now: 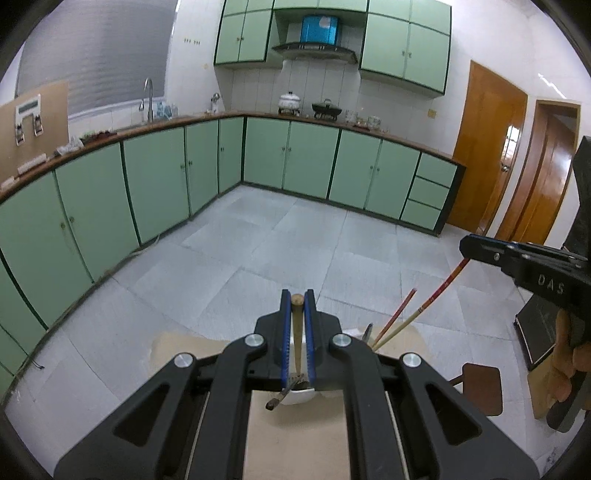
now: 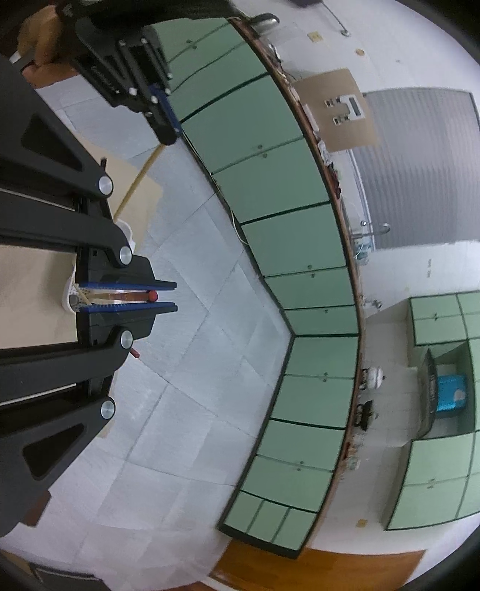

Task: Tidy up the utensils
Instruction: 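Open both tools to release the chopsticks into the holder, then move both tools back over the remaining chopsticks on the table, then grasp a wooden chopstick with the left tool while the right tool grasps a red chopstick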

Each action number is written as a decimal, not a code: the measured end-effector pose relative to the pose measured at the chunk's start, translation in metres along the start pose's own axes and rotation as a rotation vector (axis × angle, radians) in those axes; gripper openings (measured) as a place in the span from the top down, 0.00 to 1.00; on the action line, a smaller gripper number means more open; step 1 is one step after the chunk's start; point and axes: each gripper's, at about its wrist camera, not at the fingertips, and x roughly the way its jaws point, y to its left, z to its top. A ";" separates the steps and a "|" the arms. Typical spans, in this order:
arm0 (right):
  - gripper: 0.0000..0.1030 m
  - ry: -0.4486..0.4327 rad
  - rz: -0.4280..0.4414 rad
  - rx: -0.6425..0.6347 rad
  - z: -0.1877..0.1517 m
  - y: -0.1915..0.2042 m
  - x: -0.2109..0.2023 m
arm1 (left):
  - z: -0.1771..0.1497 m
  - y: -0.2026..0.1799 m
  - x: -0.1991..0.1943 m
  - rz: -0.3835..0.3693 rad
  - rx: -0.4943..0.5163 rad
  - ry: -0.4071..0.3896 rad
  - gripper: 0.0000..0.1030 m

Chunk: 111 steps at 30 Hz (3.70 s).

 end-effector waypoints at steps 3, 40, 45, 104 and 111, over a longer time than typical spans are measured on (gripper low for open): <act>0.94 0.032 0.016 0.047 -0.010 -0.012 0.024 | -0.013 0.008 0.020 0.000 -0.009 0.024 0.94; 0.67 -0.171 -0.064 -0.094 -0.346 0.044 -0.163 | -0.283 -0.014 -0.201 0.062 0.100 -0.202 0.18; 0.60 -0.069 -0.029 -0.082 -0.416 0.070 -0.154 | -0.354 -0.021 -0.221 0.072 0.077 -0.170 0.10; 0.54 0.076 -0.011 -0.035 -0.471 0.073 -0.104 | -0.440 -0.047 -0.143 0.071 0.103 0.102 0.10; 0.54 0.065 0.033 -0.059 -0.464 0.091 -0.097 | -0.437 -0.052 -0.134 0.062 0.110 0.119 0.17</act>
